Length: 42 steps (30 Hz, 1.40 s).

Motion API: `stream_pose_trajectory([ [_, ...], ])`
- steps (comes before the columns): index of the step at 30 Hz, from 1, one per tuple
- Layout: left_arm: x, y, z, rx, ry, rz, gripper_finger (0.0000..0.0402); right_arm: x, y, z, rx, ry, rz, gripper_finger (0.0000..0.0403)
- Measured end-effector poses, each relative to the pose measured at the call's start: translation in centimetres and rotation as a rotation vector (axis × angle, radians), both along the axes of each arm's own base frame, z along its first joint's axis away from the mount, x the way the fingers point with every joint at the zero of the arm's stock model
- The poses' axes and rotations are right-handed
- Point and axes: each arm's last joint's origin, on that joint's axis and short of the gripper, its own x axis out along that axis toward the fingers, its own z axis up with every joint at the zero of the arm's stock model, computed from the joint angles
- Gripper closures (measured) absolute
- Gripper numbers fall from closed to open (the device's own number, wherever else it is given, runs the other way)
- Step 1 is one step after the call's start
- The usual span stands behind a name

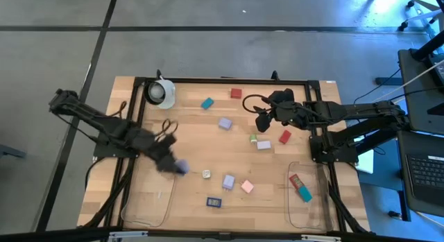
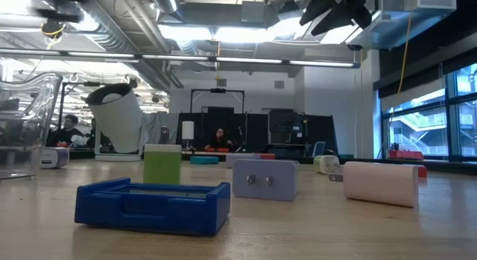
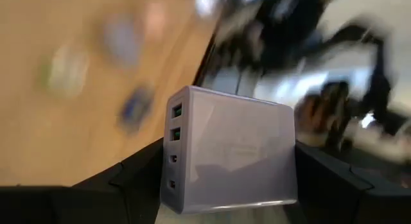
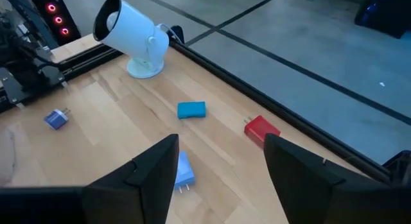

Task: Pick & Place Office items
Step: Put the top left purple adapter into the left transparent bin

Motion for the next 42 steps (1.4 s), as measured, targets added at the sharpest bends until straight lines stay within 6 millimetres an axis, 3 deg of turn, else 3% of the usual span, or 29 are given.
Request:
stream_pose_trajectory([
  [6, -4.0, -1.6, -3.1, -0.045, 0.546, -0.035, 0.0121, 0.1, 0.0, -0.1, -0.001, 0.004, 0.0, 0.0173],
  [9, -5.0, -1.9, -4.1, -0.022, 0.718, -0.002, 0.0121, 0.3, 0.0, -0.3, -0.017, 0.024, 0.009, 0.0173],
  [25, -3.5, -3.7, -7.4, 0.106, 0.901, 0.086, 0.0119, 3.4, -0.9, -3.8, -0.053, 0.196, -0.008, 0.0173],
  [32, -3.1, -4.0, -8.2, 0.137, 0.938, 0.097, 0.0108, 3.8, -1.2, -3.8, -0.05, 0.17, -0.02, 0.0173],
  [42, -3.4, -3.8, -7.6, 0.117, 0.906, 0.075, 0.0097, 4.1, -1.1, -3.6, -0.018, 0.138, 0.027, 0.0172],
])
